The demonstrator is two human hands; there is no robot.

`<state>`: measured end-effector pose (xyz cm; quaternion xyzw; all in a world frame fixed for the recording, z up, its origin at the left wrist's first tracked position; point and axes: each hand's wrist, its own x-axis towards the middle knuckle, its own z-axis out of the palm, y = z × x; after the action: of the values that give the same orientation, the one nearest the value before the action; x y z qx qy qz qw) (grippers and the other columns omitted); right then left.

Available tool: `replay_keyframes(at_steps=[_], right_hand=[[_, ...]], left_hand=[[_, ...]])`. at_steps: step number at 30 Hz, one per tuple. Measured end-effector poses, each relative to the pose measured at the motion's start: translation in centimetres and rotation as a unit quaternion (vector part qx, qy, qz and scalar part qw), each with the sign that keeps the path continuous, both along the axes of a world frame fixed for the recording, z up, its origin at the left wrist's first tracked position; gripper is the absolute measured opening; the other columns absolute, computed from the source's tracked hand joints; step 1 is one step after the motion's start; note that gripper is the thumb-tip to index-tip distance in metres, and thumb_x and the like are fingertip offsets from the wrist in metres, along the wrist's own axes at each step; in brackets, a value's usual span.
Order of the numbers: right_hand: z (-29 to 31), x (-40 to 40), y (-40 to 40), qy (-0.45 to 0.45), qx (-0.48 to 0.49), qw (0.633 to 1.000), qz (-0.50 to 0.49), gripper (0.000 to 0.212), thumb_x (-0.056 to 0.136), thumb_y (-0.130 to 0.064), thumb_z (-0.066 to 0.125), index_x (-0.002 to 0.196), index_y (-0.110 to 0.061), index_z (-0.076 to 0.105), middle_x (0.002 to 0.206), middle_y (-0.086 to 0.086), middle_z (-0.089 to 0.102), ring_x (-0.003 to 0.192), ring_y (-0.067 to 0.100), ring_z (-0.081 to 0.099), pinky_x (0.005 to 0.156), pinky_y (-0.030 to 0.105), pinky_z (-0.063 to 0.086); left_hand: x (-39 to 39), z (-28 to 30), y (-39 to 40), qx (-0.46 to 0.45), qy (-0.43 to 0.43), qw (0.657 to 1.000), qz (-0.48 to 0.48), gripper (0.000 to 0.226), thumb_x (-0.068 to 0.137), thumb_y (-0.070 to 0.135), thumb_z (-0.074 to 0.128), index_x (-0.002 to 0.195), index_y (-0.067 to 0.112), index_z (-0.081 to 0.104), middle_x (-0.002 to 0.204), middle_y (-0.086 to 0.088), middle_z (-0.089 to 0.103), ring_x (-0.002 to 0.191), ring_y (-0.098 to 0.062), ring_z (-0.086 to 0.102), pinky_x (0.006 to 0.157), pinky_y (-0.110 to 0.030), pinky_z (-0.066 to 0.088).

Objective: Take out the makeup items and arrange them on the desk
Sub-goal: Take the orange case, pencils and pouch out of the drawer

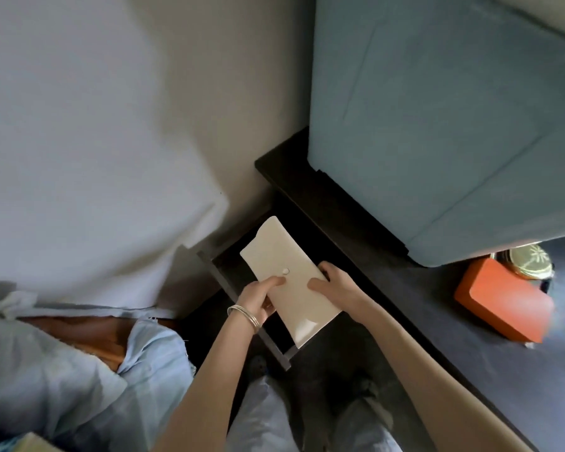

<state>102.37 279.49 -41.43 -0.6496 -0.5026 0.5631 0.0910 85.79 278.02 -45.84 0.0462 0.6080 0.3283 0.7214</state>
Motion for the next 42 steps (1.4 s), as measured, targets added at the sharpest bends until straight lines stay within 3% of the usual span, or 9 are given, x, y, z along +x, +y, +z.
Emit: replay_keyframes(at_steps=[6,12,19,22,25,29,32,38,42], right_hand=[[2.5,3.1,-3.2,0.031,-0.002,0.996,-0.084,0.006,0.09,-0.021,0.055,0.088,-0.018,0.05,0.084,0.0,0.06,0.074,0.015,0.06,0.065,0.027,0.048],[4.5,7.4,-7.0,0.054,-0.01,0.986,-0.159,0.018,0.091,-0.018,0.053,0.103,-0.006,0.053,0.094,0.008,0.064,0.079,0.02,0.064,0.069,0.031,0.052],[5.8,13.7,-11.8,0.041,0.01,0.967,-0.25,0.012,0.091,-0.018,0.053,0.096,-0.007,0.056,0.091,0.014,0.063,0.077,0.021,0.062,0.069,0.033,0.049],[6.8,16.6,-13.4,0.045,0.013,0.962,-0.27,0.033,0.079,-0.032,0.056,0.098,-0.005,0.056,0.096,0.019,0.063,0.081,0.027,0.064,0.071,0.037,0.051],[7.5,19.5,-14.6,0.05,0.001,0.959,-0.278,0.049,0.069,-0.037,0.052,0.106,-0.004,0.054,0.099,0.016,0.065,0.089,0.032,0.065,0.079,0.043,0.055],[7.3,23.6,-16.0,0.041,0.008,0.953,-0.3,0.033,0.081,-0.03,0.056,0.103,-0.006,0.056,0.098,0.015,0.064,0.088,0.031,0.064,0.078,0.043,0.055],[6.8,26.4,-16.5,0.024,0.018,0.942,-0.335,0.017,0.087,-0.023,0.054,0.091,-0.006,0.055,0.086,0.014,0.059,0.074,0.021,0.057,0.064,0.034,0.048],[6.2,31.1,-14.4,0.005,0.049,0.933,-0.356,0.009,0.091,-0.015,0.049,0.086,-0.007,0.049,0.075,0.001,0.049,0.067,0.014,0.048,0.056,0.022,0.037],[5.5,33.0,-11.8,0.009,0.079,0.922,-0.378,0.017,0.092,-0.015,0.05,0.078,-0.011,0.041,0.069,-0.002,0.04,0.062,0.01,0.039,0.054,0.022,0.031]], left_hand=[[2.3,2.6,-0.6,0.03,0.001,0.996,-0.081,0.033,0.082,0.012,0.067,0.113,0.004,0.059,0.113,-0.017,0.065,0.106,-0.031,0.061,0.09,-0.042,0.052],[6.8,5.1,-1.8,0.072,-0.021,0.979,-0.187,0.021,0.083,0.015,0.066,0.104,0.01,0.063,0.102,-0.013,0.068,0.096,-0.026,0.064,0.081,-0.038,0.053],[13.9,7.1,-3.4,0.084,-0.035,0.959,-0.268,0.047,0.07,0.017,0.075,0.114,0.011,0.061,0.107,-0.01,0.069,0.101,-0.025,0.064,0.084,-0.038,0.054],[17.1,7.5,-4.2,0.08,-0.042,0.951,-0.297,0.058,0.059,0.025,0.079,0.113,0.014,0.062,0.108,-0.009,0.069,0.105,-0.026,0.063,0.089,-0.042,0.054],[20.1,7.6,-5.1,0.065,-0.047,0.946,-0.316,0.05,0.065,0.021,0.08,0.11,0.014,0.061,0.109,-0.009,0.068,0.105,-0.026,0.062,0.089,-0.041,0.053],[24.6,7.7,-5.8,0.058,-0.046,0.944,-0.32,0.05,0.068,0.018,0.08,0.114,0.011,0.059,0.109,-0.009,0.068,0.103,-0.024,0.063,0.08,-0.036,0.055],[28.2,7.9,-5.4,0.054,-0.041,0.944,-0.322,0.069,0.057,0.022,0.082,0.12,0.01,0.056,0.113,-0.01,0.066,0.103,-0.025,0.063,0.076,-0.035,0.056],[34.2,7.8,-3.5,0.091,-0.015,0.946,-0.31,0.045,0.077,0.009,0.073,0.118,0.007,0.055,0.104,-0.007,0.066,0.09,-0.02,0.063,0.074,-0.033,0.054],[37.2,8.9,-1.7,0.119,0.029,0.955,-0.27,0.051,0.06,0.021,0.084,0.102,0.009,0.059,0.096,-0.008,0.067,0.085,-0.022,0.065,0.08,-0.037,0.054]])
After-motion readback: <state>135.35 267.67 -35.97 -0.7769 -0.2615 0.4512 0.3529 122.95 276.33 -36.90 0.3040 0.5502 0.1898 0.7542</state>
